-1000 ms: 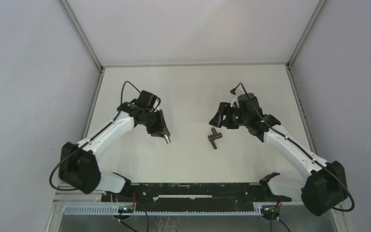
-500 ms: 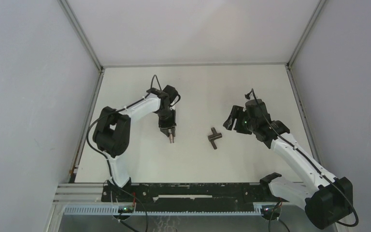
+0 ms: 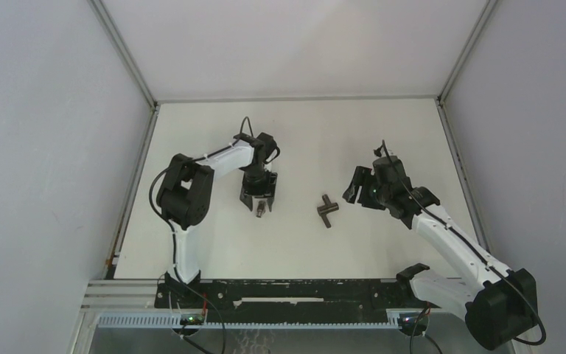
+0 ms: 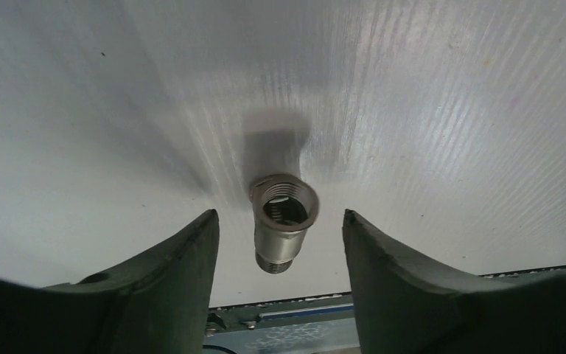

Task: Install the water faucets

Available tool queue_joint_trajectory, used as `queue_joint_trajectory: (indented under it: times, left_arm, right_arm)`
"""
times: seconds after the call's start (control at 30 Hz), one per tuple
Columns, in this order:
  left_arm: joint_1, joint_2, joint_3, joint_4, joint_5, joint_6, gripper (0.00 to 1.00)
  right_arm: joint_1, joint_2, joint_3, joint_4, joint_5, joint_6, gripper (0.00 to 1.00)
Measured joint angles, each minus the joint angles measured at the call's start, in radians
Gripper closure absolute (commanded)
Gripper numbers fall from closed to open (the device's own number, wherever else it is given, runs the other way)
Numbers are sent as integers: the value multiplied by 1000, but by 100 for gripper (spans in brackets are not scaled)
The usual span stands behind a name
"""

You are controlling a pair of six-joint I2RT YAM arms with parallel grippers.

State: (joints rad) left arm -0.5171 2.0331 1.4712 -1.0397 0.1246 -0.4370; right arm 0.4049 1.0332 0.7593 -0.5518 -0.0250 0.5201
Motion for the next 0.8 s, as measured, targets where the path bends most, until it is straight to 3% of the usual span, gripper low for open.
queue_joint_trajectory:
  times: [0.37, 0.6, 0.8]
  left_arm:
    - [0, -59, 19, -8, -1, 1, 29]
    - [-5, -386, -10, 42, 1, 1, 27]
    - [-24, -771, -312, 264, 3, 0, 25]
  right_arm:
    - [46, -26, -21, -1, 72, 9, 28]
    - [242, 51, -16, 19, 163, 22, 29]
    - [340, 265, 26, 56, 187, 55, 34]
